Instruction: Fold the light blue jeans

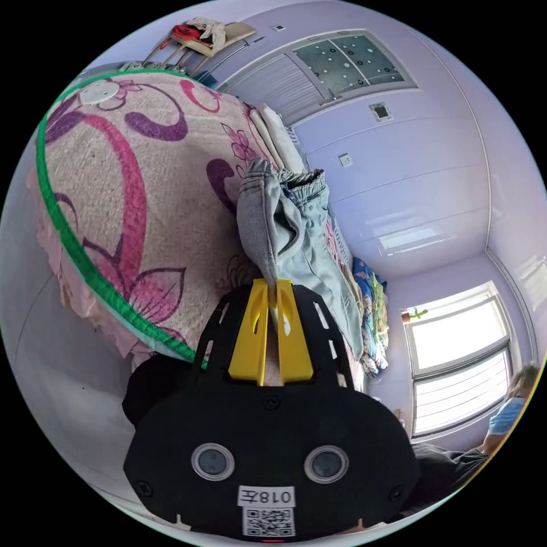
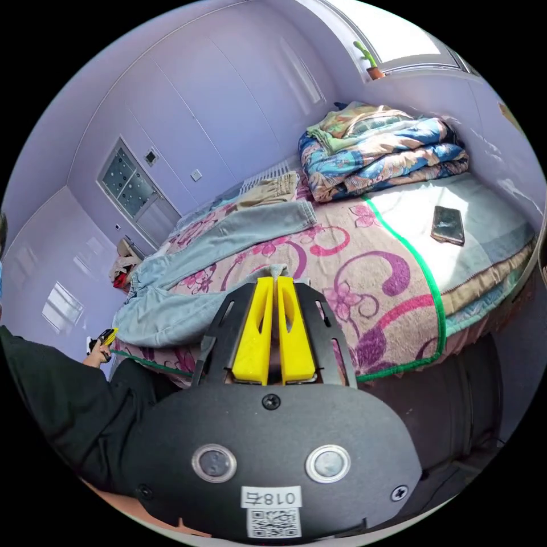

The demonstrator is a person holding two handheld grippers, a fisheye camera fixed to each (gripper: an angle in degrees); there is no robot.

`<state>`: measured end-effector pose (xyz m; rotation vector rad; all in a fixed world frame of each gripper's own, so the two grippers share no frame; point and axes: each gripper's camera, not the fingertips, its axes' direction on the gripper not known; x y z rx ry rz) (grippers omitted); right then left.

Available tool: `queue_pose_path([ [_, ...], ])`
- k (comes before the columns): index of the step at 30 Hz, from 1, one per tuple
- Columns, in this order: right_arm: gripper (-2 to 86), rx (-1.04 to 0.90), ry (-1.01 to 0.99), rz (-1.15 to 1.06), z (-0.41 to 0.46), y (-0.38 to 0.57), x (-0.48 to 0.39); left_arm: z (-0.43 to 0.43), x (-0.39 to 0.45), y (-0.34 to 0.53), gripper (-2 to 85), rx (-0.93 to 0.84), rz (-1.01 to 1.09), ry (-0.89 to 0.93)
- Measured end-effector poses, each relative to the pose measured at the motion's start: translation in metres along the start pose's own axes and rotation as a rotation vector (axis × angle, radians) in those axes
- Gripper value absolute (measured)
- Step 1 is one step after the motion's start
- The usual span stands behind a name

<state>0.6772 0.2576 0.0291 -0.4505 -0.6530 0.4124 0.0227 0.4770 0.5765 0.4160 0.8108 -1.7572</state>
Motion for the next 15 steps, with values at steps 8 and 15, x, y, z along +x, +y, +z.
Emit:
queue_pose_path([
  [8, 0.0, 0.275, -0.089, -0.284, -0.055, -0.078, -0.059, -0.016, -0.012, 0.000, -0.7, 0.001, 0.073, 0.063],
  [15, 0.2, -0.092, 0.015, -0.025, -0.015, 0.045, 0.050, -0.009, -0.060, 0.028, -0.8, -0.026, 0.015, 0.158],
])
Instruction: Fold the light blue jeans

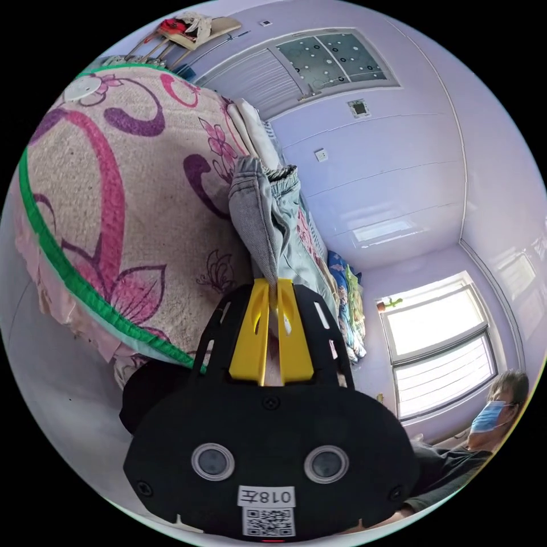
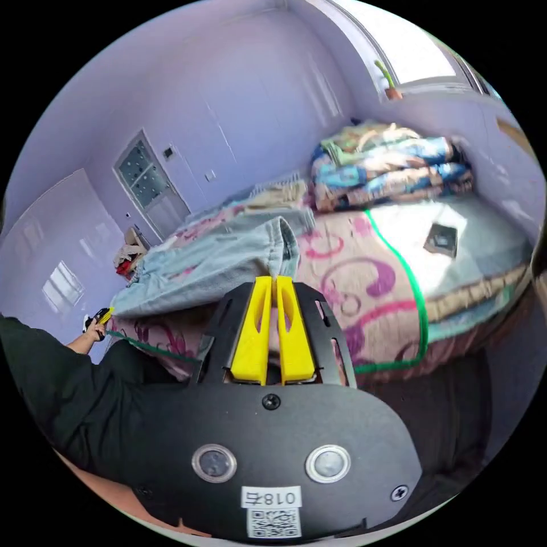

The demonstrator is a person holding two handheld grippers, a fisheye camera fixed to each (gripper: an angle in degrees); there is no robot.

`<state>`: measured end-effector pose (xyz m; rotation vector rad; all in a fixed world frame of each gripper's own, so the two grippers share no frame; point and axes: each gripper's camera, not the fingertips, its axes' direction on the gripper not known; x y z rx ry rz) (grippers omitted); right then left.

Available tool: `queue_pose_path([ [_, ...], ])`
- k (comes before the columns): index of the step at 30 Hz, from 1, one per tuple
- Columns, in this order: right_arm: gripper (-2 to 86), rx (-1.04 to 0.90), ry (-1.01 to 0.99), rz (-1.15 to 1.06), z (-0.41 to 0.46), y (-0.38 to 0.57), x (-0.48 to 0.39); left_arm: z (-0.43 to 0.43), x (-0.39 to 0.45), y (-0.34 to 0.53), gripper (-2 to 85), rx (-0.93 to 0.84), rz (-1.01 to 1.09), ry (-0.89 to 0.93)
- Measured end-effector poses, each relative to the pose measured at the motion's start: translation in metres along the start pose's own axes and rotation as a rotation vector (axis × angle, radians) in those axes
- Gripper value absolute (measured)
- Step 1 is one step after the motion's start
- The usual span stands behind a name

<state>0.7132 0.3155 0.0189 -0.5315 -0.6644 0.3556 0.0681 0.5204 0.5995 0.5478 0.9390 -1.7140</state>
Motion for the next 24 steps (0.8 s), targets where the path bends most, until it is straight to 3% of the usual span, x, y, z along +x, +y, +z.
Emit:
queue_pose_path([
  [2, 0.8, -0.131, 0.029, 0.106, 0.020, 0.043, 0.022, 0.000, -0.009, 0.005, -0.8, -0.022, -0.016, -0.012],
  [7, 0.4, 0.013, -0.042, 0.245, -0.006, 0.093, 0.037, -0.004, -0.004, 0.003, -0.9, -0.075, 0.014, -0.061],
  [12, 4.7, 0.065, -0.046, 0.197, -0.022, 0.068, 0.026, -0.008, 0.001, 0.011, -0.9, -0.079, 0.026, -0.103],
  [16, 9.3, -0.062, 0.124, 0.071, 0.000, 0.031, -0.007, -0.011, -0.007, 0.027, -1.0, -0.037, -0.017, -0.117],
  [24, 9.1, -0.310, 0.175, -0.075, 0.063, -0.005, -0.023, -0.024, -0.015, 0.056, -0.9, 0.014, -0.046, -0.135],
])
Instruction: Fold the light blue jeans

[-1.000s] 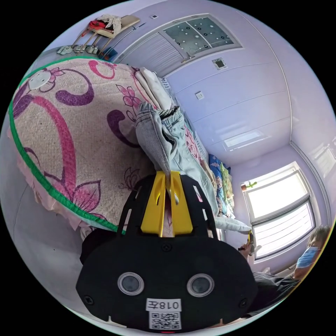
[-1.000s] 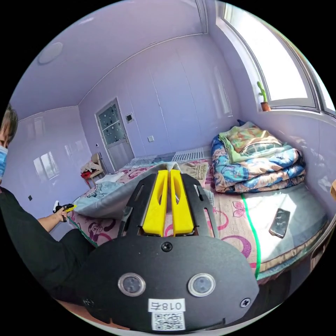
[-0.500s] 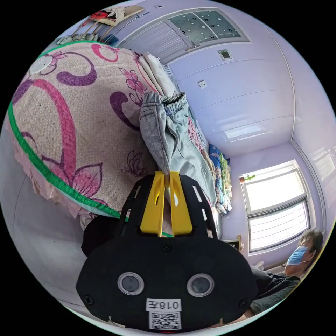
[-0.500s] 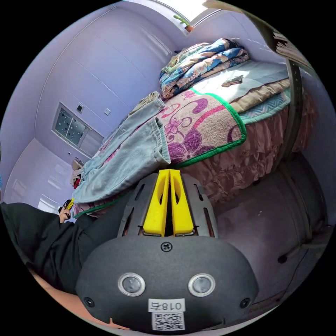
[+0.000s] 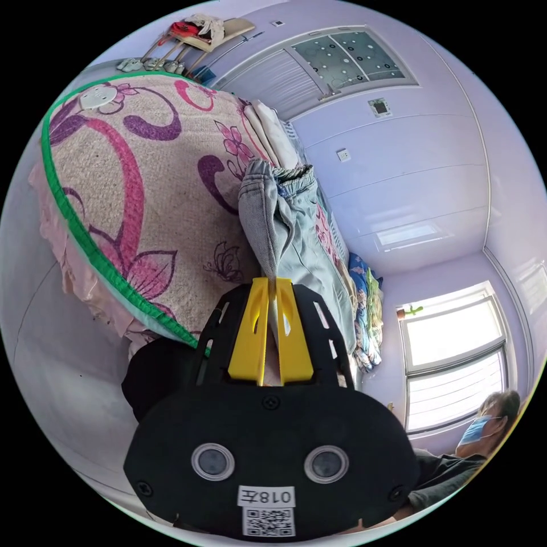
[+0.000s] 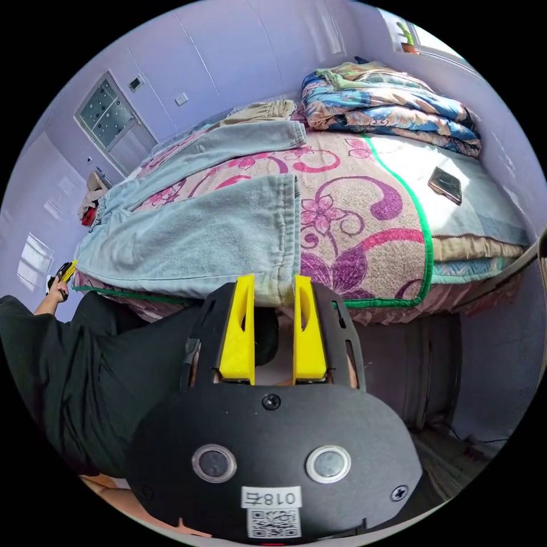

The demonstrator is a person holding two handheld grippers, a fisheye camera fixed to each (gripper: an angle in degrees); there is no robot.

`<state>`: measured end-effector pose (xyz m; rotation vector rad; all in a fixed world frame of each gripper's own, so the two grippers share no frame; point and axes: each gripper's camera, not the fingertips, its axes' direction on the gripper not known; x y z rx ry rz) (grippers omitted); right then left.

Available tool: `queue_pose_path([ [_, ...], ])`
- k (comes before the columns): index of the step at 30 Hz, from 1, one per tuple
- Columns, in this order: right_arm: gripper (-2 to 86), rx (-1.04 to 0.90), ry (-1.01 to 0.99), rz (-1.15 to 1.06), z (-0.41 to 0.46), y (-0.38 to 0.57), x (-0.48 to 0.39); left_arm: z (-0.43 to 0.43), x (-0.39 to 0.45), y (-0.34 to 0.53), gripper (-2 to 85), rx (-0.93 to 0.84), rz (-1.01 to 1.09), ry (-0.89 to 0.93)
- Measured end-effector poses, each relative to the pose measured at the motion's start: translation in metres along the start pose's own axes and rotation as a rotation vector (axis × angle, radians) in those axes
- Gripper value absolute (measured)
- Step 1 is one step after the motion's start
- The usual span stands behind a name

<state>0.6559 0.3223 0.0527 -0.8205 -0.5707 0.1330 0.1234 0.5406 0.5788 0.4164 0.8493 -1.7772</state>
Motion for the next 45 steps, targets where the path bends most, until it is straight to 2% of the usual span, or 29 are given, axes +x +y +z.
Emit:
queue_pose_path([
  [1, 7.0, -0.032, 0.028, -0.011, 0.004, -0.005, -0.003, -0.003, -0.002, 0.006, -0.9, 0.012, -0.006, -0.001],
  [3, 5.7, 0.022, 0.080, -0.050, -0.005, -0.005, -0.012, -0.010, -0.005, 0.015, -0.9, 0.030, -0.015, -0.004],
  [6, 5.0, 0.068, 0.065, -0.100, -0.023, -0.002, -0.021, -0.024, -0.011, 0.031, -0.9, 0.057, -0.019, -0.013],
  [11, 4.8, 0.165, -0.042, -0.131, -0.048, 0.025, -0.020, -0.083, -0.029, 0.062, -1.0, 0.274, -0.011, 0.103],
  [14, 4.9, 0.093, -0.077, -0.056, -0.024, 0.042, -0.007, -0.108, -0.034, 0.075, -1.0, 0.354, -0.006, 0.125],
  [18, 6.0, 0.013, -0.132, 0.064, 0.001, 0.044, 0.002, -0.121, -0.029, 0.083, -1.0, 0.357, 0.004, 0.106],
  [20, 6.4, 0.047, -0.102, 0.115, -0.008, 0.040, 0.006, -0.124, -0.021, 0.086, -1.0, 0.345, 0.019, 0.110],
  [23, 7.0, 0.254, -0.133, 0.160, -0.041, 0.019, 0.012, -0.122, -0.008, 0.089, -1.0, 0.311, 0.046, 0.097],
  [25, 7.2, 0.412, -0.125, 0.119, -0.059, -0.022, 0.003, -0.117, 0.002, 0.090, -1.0, 0.290, 0.072, 0.099],
  [30, 8.5, 0.483, -0.154, 0.059, -0.032, -0.151, -0.023, -0.097, 0.033, 0.094, -1.0, 0.224, 0.117, 0.112],
  [36, 13.1, 0.287, -0.133, 0.111, 0.055, -0.318, -0.032, -0.102, 0.069, 0.105, -1.0, 0.155, 0.162, 0.057],
  [41, 15.9, 0.093, -0.136, 0.130, 0.111, -0.394, -0.039, -0.144, 0.085, 0.118, -1.0, 0.229, 0.169, -0.046],
  [44, 14.0, 0.038, -0.137, 0.143, 0.131, -0.414, -0.051, -0.160, 0.085, 0.123, -1.0, 0.280, 0.147, -0.066],
  [45, 9.9, 0.038, -0.137, 0.122, 0.132, -0.418, -0.061, -0.161, 0.085, 0.123, -1.0, 0.287, 0.143, -0.063],
])
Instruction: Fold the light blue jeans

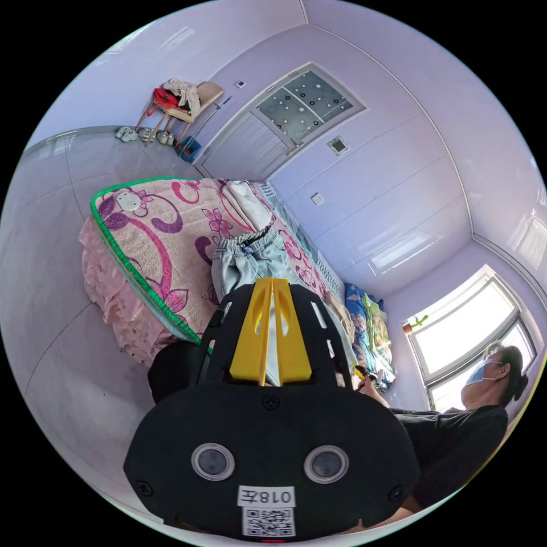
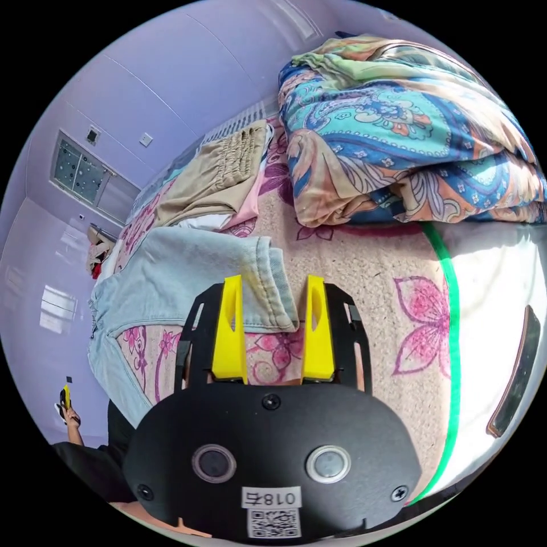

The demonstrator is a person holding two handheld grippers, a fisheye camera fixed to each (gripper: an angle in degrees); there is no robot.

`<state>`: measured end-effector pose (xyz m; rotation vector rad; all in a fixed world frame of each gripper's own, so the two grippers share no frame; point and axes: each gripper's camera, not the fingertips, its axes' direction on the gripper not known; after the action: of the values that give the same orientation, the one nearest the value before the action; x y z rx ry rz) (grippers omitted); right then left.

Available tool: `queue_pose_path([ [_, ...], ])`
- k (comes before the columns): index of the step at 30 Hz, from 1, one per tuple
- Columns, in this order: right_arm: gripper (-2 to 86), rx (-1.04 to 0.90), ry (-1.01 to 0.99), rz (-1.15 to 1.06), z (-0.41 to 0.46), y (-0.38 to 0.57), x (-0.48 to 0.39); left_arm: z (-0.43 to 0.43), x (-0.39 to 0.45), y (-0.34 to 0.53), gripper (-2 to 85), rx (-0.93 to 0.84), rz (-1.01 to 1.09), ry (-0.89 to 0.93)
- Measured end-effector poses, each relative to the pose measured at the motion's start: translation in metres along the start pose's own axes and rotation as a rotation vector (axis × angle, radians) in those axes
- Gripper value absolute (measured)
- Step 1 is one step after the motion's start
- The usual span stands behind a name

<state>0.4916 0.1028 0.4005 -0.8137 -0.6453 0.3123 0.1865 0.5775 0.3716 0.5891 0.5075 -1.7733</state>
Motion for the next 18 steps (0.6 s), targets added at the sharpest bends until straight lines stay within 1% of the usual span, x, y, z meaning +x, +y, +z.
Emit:
queue_pose_path([
  [1, 3.3, 0.025, -0.009, -0.062, -0.003, 0.000, -0.017, -0.001, -0.001, 0.000, -1.0, 0.012, -0.007, 0.005],
  [2, 2.9, 0.047, 0.008, -0.083, -0.006, 0.001, -0.027, 0.001, -0.001, -0.001, -1.0, 0.018, -0.013, 0.010],
  [5, 1.5, 0.162, 0.178, -0.297, -0.028, 0.015, -0.104, 0.018, -0.002, -0.003, -1.0, -0.011, -0.016, 0.016],
  [6, 1.2, 0.215, 0.287, -0.489, -0.034, 0.032, -0.152, 0.023, -0.002, -0.003, -1.0, -0.022, -0.015, 0.016],
  [7, 0.9, 0.239, 0.448, -0.746, -0.029, 0.059, -0.207, 0.033, -0.002, -0.004, -1.0, -0.046, -0.013, 0.019],
  [8, 0.8, 0.244, 0.530, -0.878, -0.023, 0.076, -0.233, 0.043, -0.001, -0.004, -1.0, -0.070, -0.008, 0.024],
  [10, 0.5, 0.164, 0.755, -1.400, 0.020, 0.151, -0.311, 0.057, -0.001, -0.005, -1.0, -0.097, -0.003, 0.035],
  [11, 0.4, 0.130, 0.801, -1.522, 0.034, 0.170, -0.322, 0.065, -0.002, -0.005, -1.0, -0.112, -0.003, 0.049],
  [12, 0.2, 0.060, 0.880, -1.726, 0.062, 0.203, -0.334, 0.068, -0.002, -0.005, -1.0, -0.118, -0.003, 0.057],
  [13, 0.2, 0.023, 0.912, -1.856, 0.082, 0.226, -0.339, 0.074, -0.004, -0.004, -1.0, -0.129, -0.004, 0.072],
  [15, 0.2, -0.021, 0.908, -1.942, 0.102, 0.245, -0.341, 0.078, -0.007, -0.002, -1.0, -0.141, -0.009, 0.084],
  [16, 0.2, -0.005, 0.955, -1.950, 0.109, 0.248, -0.343, 0.077, -0.009, 0.000, -1.0, -0.147, -0.014, 0.085],
  [18, 0.3, -0.002, 0.954, -1.922, 0.107, 0.243, -0.347, 0.072, -0.015, 0.003, -1.0, -0.144, -0.027, 0.080],
])
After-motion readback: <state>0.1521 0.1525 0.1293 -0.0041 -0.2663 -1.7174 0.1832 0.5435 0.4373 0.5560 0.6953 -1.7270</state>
